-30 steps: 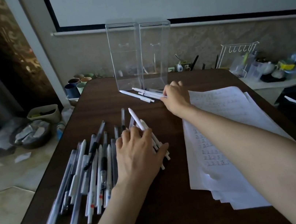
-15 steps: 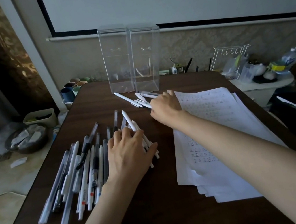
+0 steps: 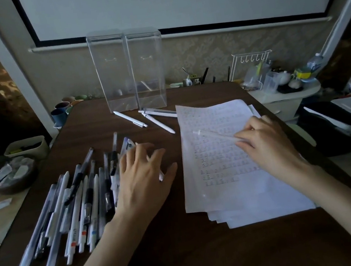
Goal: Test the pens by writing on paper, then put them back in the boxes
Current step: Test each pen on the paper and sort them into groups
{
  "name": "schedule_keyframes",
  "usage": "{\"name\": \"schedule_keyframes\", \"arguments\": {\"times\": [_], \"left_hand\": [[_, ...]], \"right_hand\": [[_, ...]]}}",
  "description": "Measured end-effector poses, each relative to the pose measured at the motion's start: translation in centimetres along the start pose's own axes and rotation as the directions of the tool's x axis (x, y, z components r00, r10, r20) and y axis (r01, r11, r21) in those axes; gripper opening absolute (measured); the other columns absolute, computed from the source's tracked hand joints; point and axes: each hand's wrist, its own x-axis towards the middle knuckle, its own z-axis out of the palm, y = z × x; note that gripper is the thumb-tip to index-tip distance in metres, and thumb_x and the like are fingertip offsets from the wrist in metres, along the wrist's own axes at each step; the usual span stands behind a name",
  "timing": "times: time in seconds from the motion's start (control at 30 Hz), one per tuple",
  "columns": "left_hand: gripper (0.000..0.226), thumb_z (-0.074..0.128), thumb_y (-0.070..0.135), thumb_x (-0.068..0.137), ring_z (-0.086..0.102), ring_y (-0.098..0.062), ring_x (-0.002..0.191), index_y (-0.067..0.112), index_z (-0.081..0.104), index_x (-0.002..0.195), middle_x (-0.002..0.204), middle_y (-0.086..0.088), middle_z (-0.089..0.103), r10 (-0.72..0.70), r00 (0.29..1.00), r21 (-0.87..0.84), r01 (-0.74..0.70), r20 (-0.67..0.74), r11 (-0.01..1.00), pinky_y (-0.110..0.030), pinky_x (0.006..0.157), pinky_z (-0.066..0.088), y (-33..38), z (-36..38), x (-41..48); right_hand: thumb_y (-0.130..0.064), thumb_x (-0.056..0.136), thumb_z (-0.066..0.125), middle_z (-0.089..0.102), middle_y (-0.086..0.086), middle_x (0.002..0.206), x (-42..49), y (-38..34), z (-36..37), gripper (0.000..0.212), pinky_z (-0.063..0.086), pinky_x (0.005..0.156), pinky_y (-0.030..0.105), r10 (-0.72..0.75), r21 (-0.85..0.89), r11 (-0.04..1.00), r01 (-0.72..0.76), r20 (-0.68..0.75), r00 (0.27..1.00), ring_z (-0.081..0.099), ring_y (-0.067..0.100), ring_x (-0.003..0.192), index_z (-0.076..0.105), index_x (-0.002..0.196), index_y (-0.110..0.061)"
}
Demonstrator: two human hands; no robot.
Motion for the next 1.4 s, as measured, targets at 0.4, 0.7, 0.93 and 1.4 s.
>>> {"name": "schedule_keyframes", "arguments": {"times": [0.4, 0.7, 0.93, 1.4], "left_hand": [[0.063, 0.027, 0.066, 0.092, 0.002, 0.006, 0.140, 0.036, 0.021, 0.147, 0.154, 0.017, 0.013, 0.644, 0.672, -0.421, -0.497, 0.366, 0.759, -0.025, 0.115, 0.007, 4.2, 1.6, -2.3], [0.064, 0.026, 0.066, 0.092, 0.001, 0.003, 0.141, 0.035, 0.019, 0.148, 0.155, 0.018, 0.011, 0.644, 0.659, -0.395, -0.512, 0.389, 0.763, -0.027, 0.115, 0.006, 4.3, 1.6, -2.4], [0.065, 0.025, 0.066, 0.092, 0.006, 0.001, 0.141, 0.032, 0.024, 0.147, 0.155, 0.016, 0.015, 0.641, 0.667, -0.386, -0.516, 0.380, 0.765, -0.025, 0.115, 0.007, 4.2, 1.7, -2.5], [0.064, 0.027, 0.067, 0.091, 0.005, 0.004, 0.140, 0.035, 0.024, 0.147, 0.154, 0.019, 0.016, 0.631, 0.670, -0.397, -0.495, 0.391, 0.773, -0.024, 0.112, 0.006, 4.3, 1.5, -2.4]], "right_hand": [[-0.026, 0.093, 0.057, 0.053, 0.005, 0.113, -2.1, 0.7, 1.5, 0.033, 0.038, 0.089, 0.033, 0.008, 0.206, 0.977, -0.046, 0.183, 0.983, 0.046, 0.022, 0.106, 0.060, 0.123, -0.012], [-0.058, 0.091, 0.040, 0.057, 0.000, 0.076, -3.2, 1.1, 1.8, 0.045, 0.038, 0.070, 0.035, -0.034, 0.048, 0.998, 0.038, -0.068, 0.997, 0.052, 0.017, 0.073, 0.057, 0.083, -0.017], [-0.043, 0.082, 0.049, 0.041, -0.005, 0.055, -3.1, 0.3, 1.8, 0.038, 0.020, 0.067, 0.029, -0.120, 0.011, 0.992, 0.128, -0.284, 0.951, 0.038, 0.016, 0.061, 0.043, 0.055, -0.018], [-0.018, 0.095, 0.037, 0.062, 0.013, 0.089, -4.0, 0.7, -0.4, 0.037, 0.045, 0.076, 0.020, 0.045, 0.552, 0.784, 0.283, -0.506, 0.861, 0.056, 0.009, 0.082, 0.058, 0.112, 0.007]]}}
